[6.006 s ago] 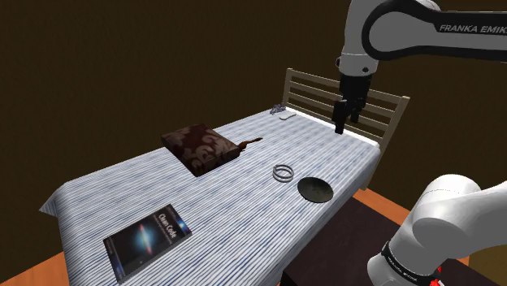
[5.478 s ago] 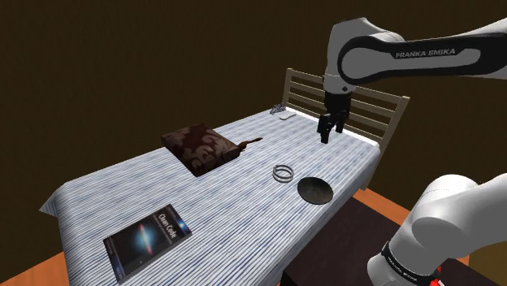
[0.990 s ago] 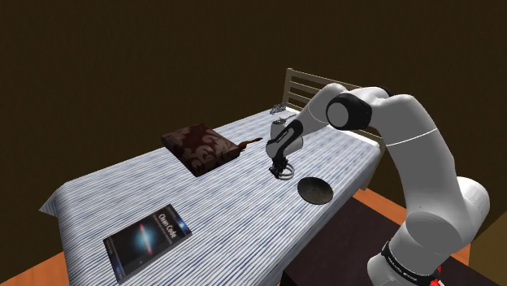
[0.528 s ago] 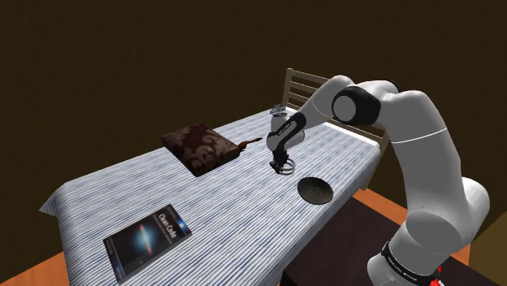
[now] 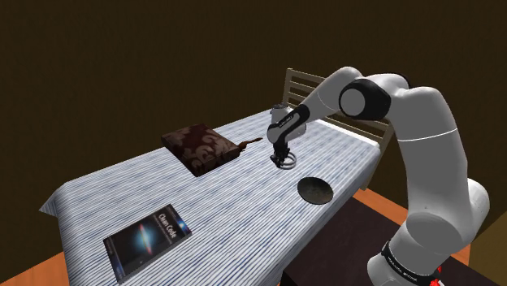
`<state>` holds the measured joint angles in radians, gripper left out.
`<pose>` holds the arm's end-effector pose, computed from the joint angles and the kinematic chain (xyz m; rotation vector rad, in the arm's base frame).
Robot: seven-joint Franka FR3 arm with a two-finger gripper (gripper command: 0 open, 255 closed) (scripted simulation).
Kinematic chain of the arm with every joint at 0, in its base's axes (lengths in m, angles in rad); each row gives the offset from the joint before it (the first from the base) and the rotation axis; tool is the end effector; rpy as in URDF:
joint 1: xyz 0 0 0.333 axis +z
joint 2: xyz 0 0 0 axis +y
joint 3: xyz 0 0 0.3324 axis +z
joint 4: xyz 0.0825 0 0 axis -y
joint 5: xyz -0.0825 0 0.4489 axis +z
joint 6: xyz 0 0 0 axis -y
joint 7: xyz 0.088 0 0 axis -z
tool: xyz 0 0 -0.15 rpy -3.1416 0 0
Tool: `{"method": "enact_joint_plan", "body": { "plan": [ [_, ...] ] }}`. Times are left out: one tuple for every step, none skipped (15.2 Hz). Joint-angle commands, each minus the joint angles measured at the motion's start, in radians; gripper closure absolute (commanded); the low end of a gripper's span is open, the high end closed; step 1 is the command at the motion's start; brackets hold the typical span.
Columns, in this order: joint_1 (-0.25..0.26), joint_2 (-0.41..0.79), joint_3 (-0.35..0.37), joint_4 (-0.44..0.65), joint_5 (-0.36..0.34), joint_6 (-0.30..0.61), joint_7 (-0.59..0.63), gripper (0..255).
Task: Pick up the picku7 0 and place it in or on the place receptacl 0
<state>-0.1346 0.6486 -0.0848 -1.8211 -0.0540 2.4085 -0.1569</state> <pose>0.6728 -0.1523 0.0946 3.0655 -0.0086 -0.1149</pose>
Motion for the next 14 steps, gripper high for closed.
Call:
{"method": "enact_joint_plan", "body": {
  "plan": [
    [0.0, -0.022, -0.001, -0.003, -0.001, -0.019, -0.002, 255],
    [0.001, -0.032, -0.001, -0.005, -0.001, -0.027, -0.002, 255],
    [0.001, -0.04, -0.001, -0.006, -0.001, -0.034, -0.003, 255],
    [-0.001, -0.07, -0.004, -0.061, -0.004, -0.009, -0.005, 255],
    [-0.003, -0.101, -0.008, -0.116, -0.007, 0.016, -0.008, 255],
    [-0.005, -0.13, -0.011, -0.168, -0.01, 0.039, -0.011, 255],
    [-0.008, -0.159, -0.015, -0.219, -0.014, 0.062, -0.014, 255],
    [-0.01, -0.187, -0.019, -0.268, -0.018, 0.084, -0.017, 255],
    [-0.012, -0.214, -0.023, -0.317, -0.022, 0.105, -0.02, 255],
    [-0.015, -0.241, -0.027, -0.364, -0.027, 0.126, -0.024, 255],
    [-0.018, -0.268, -0.032, -0.41, -0.032, 0.146, -0.027, 255],
    [-0.021, -0.294, -0.037, -0.456, -0.037, 0.166, -0.03, 255],
    [-0.023, -0.32, -0.043, -0.5, -0.043, 0.185, -0.033, 255],
    [-0.027, -0.345, -0.049, -0.543, -0.05, 0.203, -0.036, 255]
  ]
}}
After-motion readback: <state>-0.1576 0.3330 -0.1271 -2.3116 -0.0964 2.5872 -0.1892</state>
